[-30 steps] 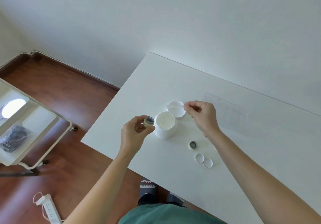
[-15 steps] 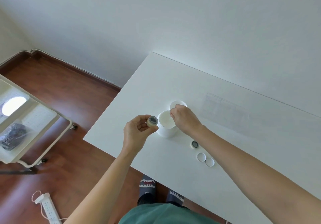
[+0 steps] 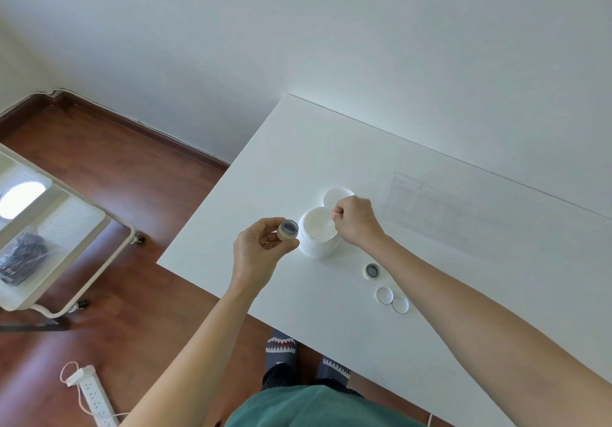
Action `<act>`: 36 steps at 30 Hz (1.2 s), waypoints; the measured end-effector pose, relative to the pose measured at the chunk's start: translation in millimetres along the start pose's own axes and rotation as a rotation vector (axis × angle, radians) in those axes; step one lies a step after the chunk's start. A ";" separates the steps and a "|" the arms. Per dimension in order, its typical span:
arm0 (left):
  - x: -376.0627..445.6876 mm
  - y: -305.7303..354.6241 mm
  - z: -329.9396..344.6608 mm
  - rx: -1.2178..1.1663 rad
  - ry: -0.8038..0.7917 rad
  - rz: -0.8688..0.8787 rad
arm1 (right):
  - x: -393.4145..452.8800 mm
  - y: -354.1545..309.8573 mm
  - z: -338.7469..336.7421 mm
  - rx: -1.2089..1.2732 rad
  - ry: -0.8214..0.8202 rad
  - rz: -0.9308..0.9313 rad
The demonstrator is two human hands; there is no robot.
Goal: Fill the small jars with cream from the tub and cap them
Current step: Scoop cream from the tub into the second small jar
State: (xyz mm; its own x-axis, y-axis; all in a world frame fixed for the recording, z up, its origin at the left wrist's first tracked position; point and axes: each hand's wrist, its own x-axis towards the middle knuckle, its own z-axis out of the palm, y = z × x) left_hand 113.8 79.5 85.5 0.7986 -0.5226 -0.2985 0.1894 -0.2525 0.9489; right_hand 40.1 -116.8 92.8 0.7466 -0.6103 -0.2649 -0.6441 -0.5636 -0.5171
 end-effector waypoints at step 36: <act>16.8 28.2 57.9 0.204 -0.022 0.122 | -32.4 -3.0 -69.3 0.358 0.252 0.141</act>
State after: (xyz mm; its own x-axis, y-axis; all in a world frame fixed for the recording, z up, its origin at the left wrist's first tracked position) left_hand 99.4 16.5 101.3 0.7953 -0.5767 -0.1868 -0.0294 -0.3444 0.9383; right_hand 6.3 -133.9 159.3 0.5633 -0.8087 -0.1694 -0.6054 -0.2644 -0.7507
